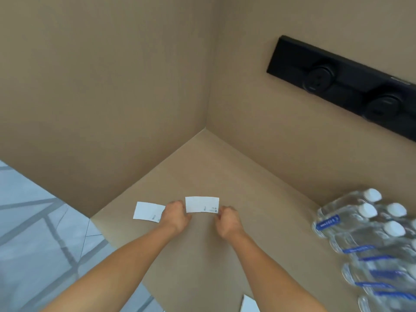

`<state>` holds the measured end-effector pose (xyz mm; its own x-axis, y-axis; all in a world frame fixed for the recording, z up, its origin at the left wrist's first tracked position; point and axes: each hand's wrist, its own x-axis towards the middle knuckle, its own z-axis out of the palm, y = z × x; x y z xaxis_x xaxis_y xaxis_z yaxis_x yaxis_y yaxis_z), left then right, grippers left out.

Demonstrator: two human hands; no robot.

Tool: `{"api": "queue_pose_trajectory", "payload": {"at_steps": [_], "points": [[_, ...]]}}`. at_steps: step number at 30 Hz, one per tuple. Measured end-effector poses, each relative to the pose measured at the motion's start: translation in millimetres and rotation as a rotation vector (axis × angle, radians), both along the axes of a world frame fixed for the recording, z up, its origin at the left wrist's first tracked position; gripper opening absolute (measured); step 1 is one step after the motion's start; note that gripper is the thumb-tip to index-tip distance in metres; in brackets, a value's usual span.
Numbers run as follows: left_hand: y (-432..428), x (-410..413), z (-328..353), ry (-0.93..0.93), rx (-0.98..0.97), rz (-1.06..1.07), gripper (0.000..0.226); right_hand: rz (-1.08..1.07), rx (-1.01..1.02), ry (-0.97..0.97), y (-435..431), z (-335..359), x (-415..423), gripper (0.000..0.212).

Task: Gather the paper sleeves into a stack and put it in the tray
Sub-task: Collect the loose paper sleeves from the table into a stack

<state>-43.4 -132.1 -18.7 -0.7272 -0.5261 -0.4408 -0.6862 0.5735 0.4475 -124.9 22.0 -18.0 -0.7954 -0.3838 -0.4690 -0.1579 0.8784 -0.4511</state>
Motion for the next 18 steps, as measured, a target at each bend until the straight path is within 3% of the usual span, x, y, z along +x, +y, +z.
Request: {"api": "queue_pose_trajectory", "payload": {"at_steps": [6,9,13,15,18], "points": [[-16,-20,-18,0.004,-0.002,-0.06,0.031,0.124,0.059,0.078,-15,-22,-27,0.04],[-22,-27,-27,0.026,-0.006,-0.077,0.028,0.209,0.096,0.18,-12,-40,-35,0.01],[-26,-26,-30,0.1,0.01,-0.07,0.028,0.225,0.034,0.202,-10,-46,-40,0.004],[-27,-25,-29,0.109,0.025,-0.086,0.031,0.253,0.062,0.236,-10,-48,-43,0.02],[-26,-22,-27,0.106,0.046,-0.108,0.027,0.192,0.039,0.153,-2,-46,-41,0.02]]}}
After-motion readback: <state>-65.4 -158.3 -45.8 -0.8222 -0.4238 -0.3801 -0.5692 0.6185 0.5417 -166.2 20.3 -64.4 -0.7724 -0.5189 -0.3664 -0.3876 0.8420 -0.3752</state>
